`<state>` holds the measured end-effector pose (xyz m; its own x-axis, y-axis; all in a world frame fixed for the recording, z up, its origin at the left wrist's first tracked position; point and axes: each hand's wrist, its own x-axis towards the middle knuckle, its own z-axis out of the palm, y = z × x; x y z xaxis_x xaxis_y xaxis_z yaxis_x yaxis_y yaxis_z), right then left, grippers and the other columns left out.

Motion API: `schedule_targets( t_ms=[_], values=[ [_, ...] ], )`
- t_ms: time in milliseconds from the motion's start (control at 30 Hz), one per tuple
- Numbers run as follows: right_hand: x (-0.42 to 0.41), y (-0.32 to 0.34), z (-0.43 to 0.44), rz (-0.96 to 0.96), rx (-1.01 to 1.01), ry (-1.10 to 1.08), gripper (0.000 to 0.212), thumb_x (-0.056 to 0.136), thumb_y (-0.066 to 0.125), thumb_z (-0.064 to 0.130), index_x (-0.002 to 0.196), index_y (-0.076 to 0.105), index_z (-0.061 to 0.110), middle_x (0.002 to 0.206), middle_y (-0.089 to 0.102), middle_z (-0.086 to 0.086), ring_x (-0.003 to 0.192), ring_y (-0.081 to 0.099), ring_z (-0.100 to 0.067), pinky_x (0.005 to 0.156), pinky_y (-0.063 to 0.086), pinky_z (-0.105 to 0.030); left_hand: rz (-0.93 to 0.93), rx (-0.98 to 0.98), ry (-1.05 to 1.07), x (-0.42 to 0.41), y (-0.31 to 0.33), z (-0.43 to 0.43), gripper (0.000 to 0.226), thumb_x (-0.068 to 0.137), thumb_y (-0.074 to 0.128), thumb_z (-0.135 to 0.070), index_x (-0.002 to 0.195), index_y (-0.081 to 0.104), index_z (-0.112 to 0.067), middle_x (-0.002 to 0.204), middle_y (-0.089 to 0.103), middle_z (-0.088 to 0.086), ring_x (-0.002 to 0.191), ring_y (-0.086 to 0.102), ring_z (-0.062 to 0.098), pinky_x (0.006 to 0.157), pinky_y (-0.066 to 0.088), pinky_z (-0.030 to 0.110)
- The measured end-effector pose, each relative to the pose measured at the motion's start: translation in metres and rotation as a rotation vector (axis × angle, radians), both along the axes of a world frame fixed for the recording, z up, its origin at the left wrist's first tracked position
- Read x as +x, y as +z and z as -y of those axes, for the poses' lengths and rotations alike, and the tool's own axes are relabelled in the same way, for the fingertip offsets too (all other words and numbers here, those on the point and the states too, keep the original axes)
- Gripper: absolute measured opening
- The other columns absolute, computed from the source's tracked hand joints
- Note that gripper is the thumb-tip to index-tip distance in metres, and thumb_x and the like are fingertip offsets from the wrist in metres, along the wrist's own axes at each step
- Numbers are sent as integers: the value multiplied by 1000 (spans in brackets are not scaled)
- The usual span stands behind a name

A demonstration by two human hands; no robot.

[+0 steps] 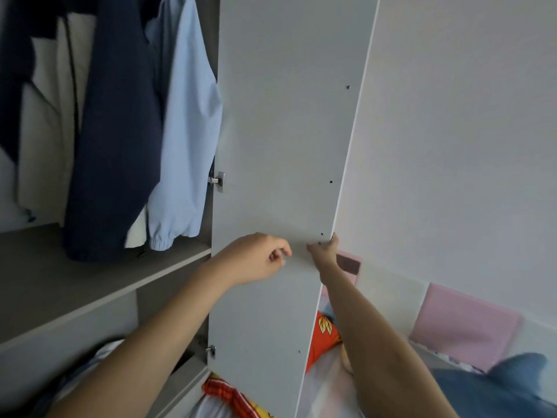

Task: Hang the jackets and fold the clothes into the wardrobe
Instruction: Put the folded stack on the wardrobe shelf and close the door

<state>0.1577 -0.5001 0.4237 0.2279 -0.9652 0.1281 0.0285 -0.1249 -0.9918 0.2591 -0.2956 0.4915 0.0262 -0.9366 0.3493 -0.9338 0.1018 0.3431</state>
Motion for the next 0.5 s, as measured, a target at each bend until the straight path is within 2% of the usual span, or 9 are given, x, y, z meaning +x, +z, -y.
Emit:
schedule_targets(
  t_ms=[100, 167, 267, 334, 400, 434, 501],
  values=[
    [-6, 8, -4, -150, -5, 8, 43, 88, 61, 9, 125, 41, 3, 101, 53, -7, 92, 52, -21, 78, 39, -28, 4, -34, 10, 0, -5, 1, 21, 91, 54, -23, 109, 65, -27, 103, 67, -13, 98, 60, 4, 88, 47, 27],
    [-15, 14, -18, -216, -46, 41, 33, 95, 55, 20, 121, 44, 4, 104, 51, -7, 95, 49, -20, 79, 35, -27, 1, -66, 6, 2, -9, 3, 22, 91, 55, -23, 111, 64, -26, 112, 63, -13, 104, 58, 6, 91, 46, 28],
    [-23, 8, -49, -154, -120, 61, 24, 100, 39, 28, 112, 52, 12, 108, 54, -3, 105, 51, -20, 88, 37, -30, 8, -16, 25, 3, -14, 3, 34, 92, 56, -26, 126, 57, -27, 139, 45, -11, 121, 51, 11, 99, 40, 27],
    [-18, 1, -73, -89, -172, 66, 34, 99, 36, 33, 110, 59, 10, 111, 60, -4, 112, 54, -24, 97, 41, -35, -27, 25, 32, 4, -16, -2, 55, 94, 55, -32, 145, 34, -33, 157, 18, -9, 136, 37, 11, 108, 31, 25],
    [-9, -8, -92, -30, -155, 123, 51, 91, 36, 52, 100, 63, 10, 101, 67, -10, 103, 60, -30, 96, 47, -45, -108, 42, 37, 2, -17, -10, 71, 96, 48, -44, 150, 2, -42, 159, -6, -13, 143, 17, 7, 109, 21, 26],
    [-5, -13, -99, -27, -181, 166, 53, 86, 35, 57, 93, 63, 11, 95, 66, -11, 95, 61, -32, 92, 48, -52, -162, 40, 44, 0, -17, -14, 74, 96, 42, -50, 148, -10, -44, 158, -14, -15, 143, 10, 5, 109, 18, 27],
    [9, -17, -120, -72, -284, 271, 31, 84, 40, 50, 80, 60, 27, 81, 62, 0, 82, 59, -26, 86, 50, -56, -245, 15, 96, -3, -21, -26, 79, 94, 35, -57, 143, -25, -42, 156, -20, -15, 144, 9, 8, 113, 18, 33]
  ],
)
